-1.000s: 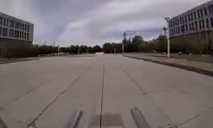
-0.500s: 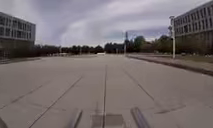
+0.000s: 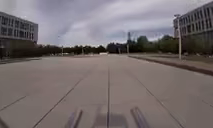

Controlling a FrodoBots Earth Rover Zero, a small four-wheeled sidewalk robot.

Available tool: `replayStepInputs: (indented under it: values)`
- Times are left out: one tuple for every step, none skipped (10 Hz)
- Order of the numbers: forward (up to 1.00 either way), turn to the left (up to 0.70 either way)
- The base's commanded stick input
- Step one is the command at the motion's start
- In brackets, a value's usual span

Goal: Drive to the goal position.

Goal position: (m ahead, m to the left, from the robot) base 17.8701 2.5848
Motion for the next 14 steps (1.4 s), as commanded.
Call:
replayStepInputs:
  values:
    - [1.0, 0.0]
    - [1.0, 0.0]
    - [1.0, 0.0]
    - [1.0, 0.0]
    - [1.0, 0.0]
    - [1.0, -0.15]
    - [1.0, -0.27]
    - [1.0, -0.27]
    - [1.0, -0.11]
    - [1.0, 0.0]
    - [1.0, 0.0]
    - [1.0, -0.13]
    - [1.0, -0.27]
    - [1.0, -0.27]
